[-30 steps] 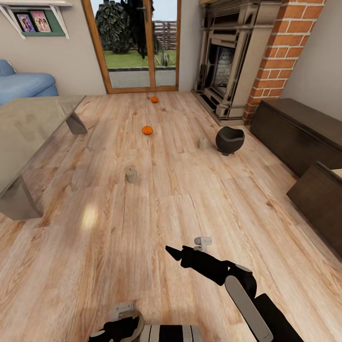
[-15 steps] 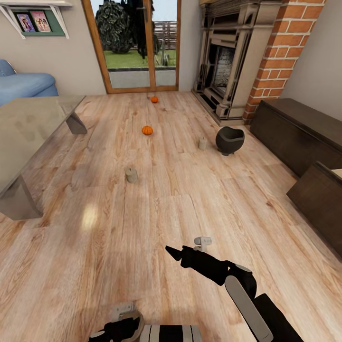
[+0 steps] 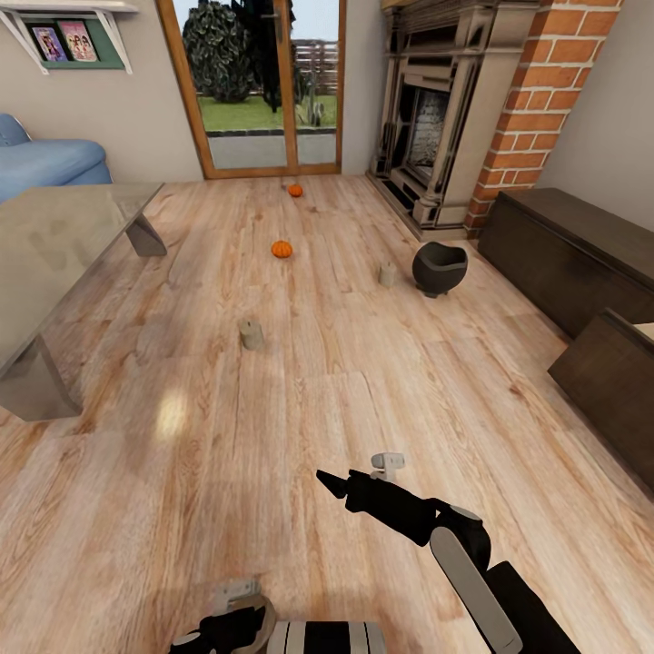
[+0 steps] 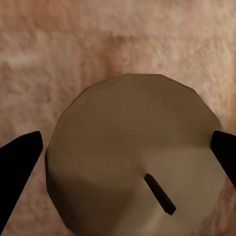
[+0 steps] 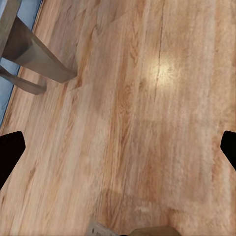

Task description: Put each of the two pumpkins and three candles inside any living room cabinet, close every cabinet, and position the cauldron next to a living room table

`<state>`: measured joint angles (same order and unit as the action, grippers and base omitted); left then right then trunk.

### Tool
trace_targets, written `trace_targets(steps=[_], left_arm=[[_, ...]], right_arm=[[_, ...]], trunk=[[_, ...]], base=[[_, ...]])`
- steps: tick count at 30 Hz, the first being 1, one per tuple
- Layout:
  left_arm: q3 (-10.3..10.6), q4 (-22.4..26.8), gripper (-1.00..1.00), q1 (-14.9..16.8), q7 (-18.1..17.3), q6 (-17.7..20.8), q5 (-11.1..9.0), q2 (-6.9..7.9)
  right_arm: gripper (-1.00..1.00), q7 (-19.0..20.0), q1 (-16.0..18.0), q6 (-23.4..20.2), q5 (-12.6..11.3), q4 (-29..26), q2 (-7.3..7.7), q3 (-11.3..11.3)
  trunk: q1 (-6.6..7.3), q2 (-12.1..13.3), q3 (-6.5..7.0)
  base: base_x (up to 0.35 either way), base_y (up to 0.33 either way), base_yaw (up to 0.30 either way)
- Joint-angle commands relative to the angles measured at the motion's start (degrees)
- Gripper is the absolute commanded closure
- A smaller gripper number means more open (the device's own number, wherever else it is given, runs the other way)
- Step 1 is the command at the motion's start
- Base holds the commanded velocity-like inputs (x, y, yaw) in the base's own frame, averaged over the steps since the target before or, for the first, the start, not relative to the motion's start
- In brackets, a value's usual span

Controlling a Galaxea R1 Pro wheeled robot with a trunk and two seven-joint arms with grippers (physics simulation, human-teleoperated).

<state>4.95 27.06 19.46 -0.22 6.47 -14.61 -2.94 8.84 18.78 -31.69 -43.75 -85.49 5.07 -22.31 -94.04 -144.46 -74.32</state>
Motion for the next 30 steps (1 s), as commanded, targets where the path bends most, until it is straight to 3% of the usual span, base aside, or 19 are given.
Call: trace_targets(steps=[1, 16, 30], left_arm=[[0.1, -0.3, 1.00, 0.0, 0.0, 0.3, -0.2, 0.04], [0.1, -0.3, 1.00, 0.0, 0.0, 0.3, -0.2, 0.04], [0.1, -0.3, 1.00, 0.0, 0.0, 0.3, -0.1, 0.13]], right_arm=[[-1.00, 0.1, 0.0, -0.2, -0.1, 0.0, 0.03, 0.0], [-1.00, 0.0, 0.0, -0.2, -0.1, 0.1, 0.03, 0.0], [-1.00, 0.0, 0.0, -0.2, -0.1, 0.1, 0.03, 0.0]], trunk=[[0.00, 0.0, -0.05], [0.00, 0.0, -0.05], [0.36, 0.2, 3.06]], base=[[0.000, 0.000, 0.000], [0.000, 0.000, 0.000], [0.000, 0.000, 0.000]])
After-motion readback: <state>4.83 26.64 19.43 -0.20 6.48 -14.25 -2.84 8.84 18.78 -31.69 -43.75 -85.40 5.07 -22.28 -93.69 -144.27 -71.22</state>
